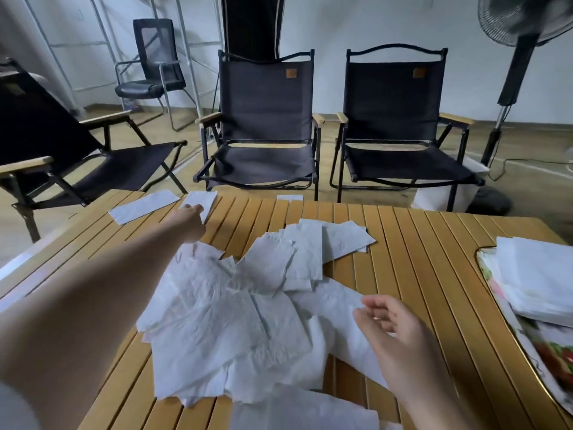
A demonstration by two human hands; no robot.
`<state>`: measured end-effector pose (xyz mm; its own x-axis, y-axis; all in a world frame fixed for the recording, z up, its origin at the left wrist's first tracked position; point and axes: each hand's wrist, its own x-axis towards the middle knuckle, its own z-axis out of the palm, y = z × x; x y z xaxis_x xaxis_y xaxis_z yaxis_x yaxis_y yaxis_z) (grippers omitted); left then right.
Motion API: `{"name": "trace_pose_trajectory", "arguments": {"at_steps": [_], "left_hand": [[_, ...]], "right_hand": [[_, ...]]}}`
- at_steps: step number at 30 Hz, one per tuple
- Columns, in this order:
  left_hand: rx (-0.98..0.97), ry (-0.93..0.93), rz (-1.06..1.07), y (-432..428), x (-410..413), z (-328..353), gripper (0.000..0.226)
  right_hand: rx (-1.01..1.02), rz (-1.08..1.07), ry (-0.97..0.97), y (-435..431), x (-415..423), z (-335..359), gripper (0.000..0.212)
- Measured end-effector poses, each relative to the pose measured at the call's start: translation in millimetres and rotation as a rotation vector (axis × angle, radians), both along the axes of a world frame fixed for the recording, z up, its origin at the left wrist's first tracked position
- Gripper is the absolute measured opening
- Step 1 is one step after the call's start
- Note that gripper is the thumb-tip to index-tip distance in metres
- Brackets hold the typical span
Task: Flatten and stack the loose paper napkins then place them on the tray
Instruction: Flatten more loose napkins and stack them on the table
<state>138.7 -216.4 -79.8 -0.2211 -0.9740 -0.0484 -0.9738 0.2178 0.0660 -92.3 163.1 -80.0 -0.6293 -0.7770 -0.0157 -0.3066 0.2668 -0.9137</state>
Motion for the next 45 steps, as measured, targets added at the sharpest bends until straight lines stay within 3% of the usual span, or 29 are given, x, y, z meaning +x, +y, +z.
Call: {"name": "trace_pose_trajectory", "arguments": {"at_steps": [6,10,14,16,19,23,25,29,33,37,39,42,45], "left_hand": [[-0.144,-0.007,-0.007,-16,-2,-14,0.017],[-0.201,0.312,-0.026,13,-10,4,0.015],[-0.177,0.464,-0.278,78,-16,45,0.014],[-0.16,0.448,-0.419,122,-13,69,0.02],[-0.152,0.42,-0.664,186,0,100,0.029],[-0.096,0.486,-0.83,263,18,135,0.023],[-0.037,0.544,-0.801,290,24,140,0.017],[0.083,0.645,-0.572,315,27,124,0.005],[0.348,0.739,-0.389,338,31,93,0.011],[0.51,0.729,-0.321,356,28,65,0.018],[0.53,0.656,-0.305,356,29,56,0.027],[0.4,0.566,-0.308,336,40,50,0.03],[0.094,0.458,-0.285,289,57,50,0.009]], "right_hand": [[0.012,0.018,-0.027,-6,-5,-5,0.008],[0.018,0.027,-0.026,-4,-2,-1,0.007],[-0.021,0.022,-0.011,-4,7,9,0.016],[-0.053,0.06,-0.019,-2,13,13,0.03],[-0.096,0.129,-0.037,6,18,19,0.068],[-0.087,0.292,-0.024,25,23,38,0.104],[-0.062,0.371,-0.06,37,23,45,0.094],[-0.146,0.386,-0.196,60,24,51,0.029],[-0.098,0.439,-0.199,77,21,52,0.046],[0.139,0.465,-0.209,90,15,52,0.03],[0.246,0.469,-0.121,92,14,48,0.03],[0.317,0.402,0.035,88,17,44,0.05],[0.184,0.195,0.06,81,17,41,0.051]]}}
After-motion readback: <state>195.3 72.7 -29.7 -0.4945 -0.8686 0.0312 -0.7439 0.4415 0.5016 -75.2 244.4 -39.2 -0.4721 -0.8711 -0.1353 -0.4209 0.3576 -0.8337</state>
